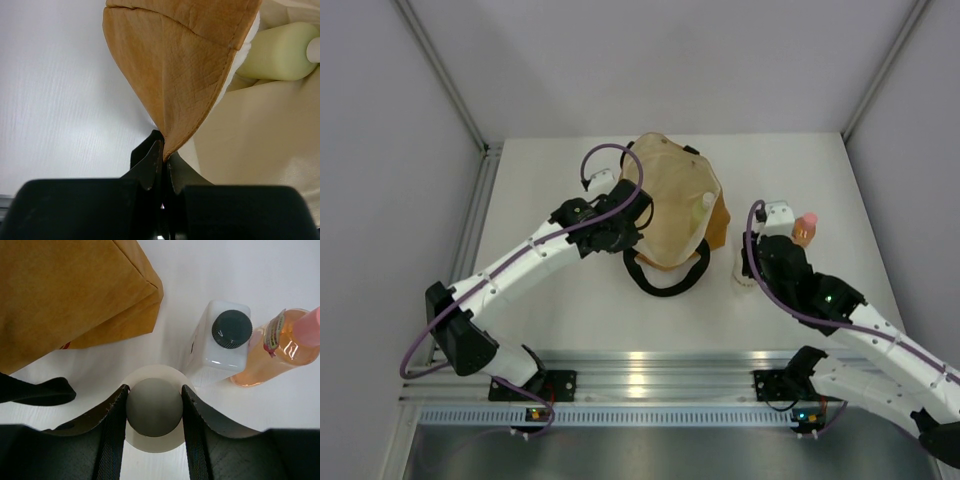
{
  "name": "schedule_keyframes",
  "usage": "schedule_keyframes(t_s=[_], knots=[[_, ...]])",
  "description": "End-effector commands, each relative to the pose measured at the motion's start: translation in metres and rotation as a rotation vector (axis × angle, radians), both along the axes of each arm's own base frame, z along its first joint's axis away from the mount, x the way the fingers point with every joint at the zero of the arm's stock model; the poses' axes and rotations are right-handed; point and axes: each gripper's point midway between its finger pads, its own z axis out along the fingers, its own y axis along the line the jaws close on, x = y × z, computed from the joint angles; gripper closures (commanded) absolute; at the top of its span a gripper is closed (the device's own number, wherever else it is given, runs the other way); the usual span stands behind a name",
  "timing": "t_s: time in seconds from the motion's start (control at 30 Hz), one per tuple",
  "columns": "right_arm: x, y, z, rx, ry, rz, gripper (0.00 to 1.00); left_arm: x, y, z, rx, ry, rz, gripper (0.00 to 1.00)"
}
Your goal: Take the personal care products out of the canvas bag
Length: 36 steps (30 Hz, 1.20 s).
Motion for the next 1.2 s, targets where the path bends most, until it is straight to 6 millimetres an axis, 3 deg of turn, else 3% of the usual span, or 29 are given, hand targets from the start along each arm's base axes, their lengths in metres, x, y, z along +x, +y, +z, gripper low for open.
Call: schedule_keyframes(t_s=[0.0, 0.3, 0.63, 0.67, 0.7, 0.77, 0.87, 0.9, 1.03, 1.17], knots=[[0.024, 0.019, 0.062, 0.22, -0.244, -0.011, 1.0, 0.008, -0.005, 0.011, -0.03, -0.034, 0.0, 1.0], [0.044, 0.032, 0.007, 0.23, -0.117, -0.005, 1.0, 0.006, -0.003, 0.014, -0.035, -0.038, 0.0, 1.0], [0.046, 0.031, -0.02, 0.218, -0.083, -0.007, 1.0, 0.004, -0.001, 0.013, -0.037, -0.037, 0.006, 1.0], [0.045, 0.032, -0.024, 0.216, -0.073, -0.004, 0.97, 0.004, 0.0, 0.012, -0.036, -0.035, 0.007, 1.0], [0.044, 0.033, -0.025, 0.223, -0.067, -0.006, 0.84, 0.003, 0.0, 0.012, -0.038, -0.036, 0.008, 1.0], [0.044, 0.035, -0.028, 0.224, -0.057, 0.001, 0.74, 0.004, 0.0, 0.013, -0.039, -0.038, 0.01, 1.0], [0.045, 0.034, -0.026, 0.223, -0.054, -0.004, 0.49, 0.004, 0.0, 0.012, -0.039, -0.037, 0.011, 1.0], [0.045, 0.034, -0.025, 0.224, -0.054, -0.009, 0.45, 0.003, 0.0, 0.01, -0.036, -0.033, 0.012, 1.0], [0.047, 0.032, -0.01, 0.202, -0.056, -0.014, 0.38, 0.004, -0.001, 0.012, -0.039, -0.036, 0.004, 1.0], [0.046, 0.038, 0.033, 0.224, -0.093, 0.034, 0.39, 0.006, -0.008, 0.015, -0.05, -0.039, -0.025, 1.0]])
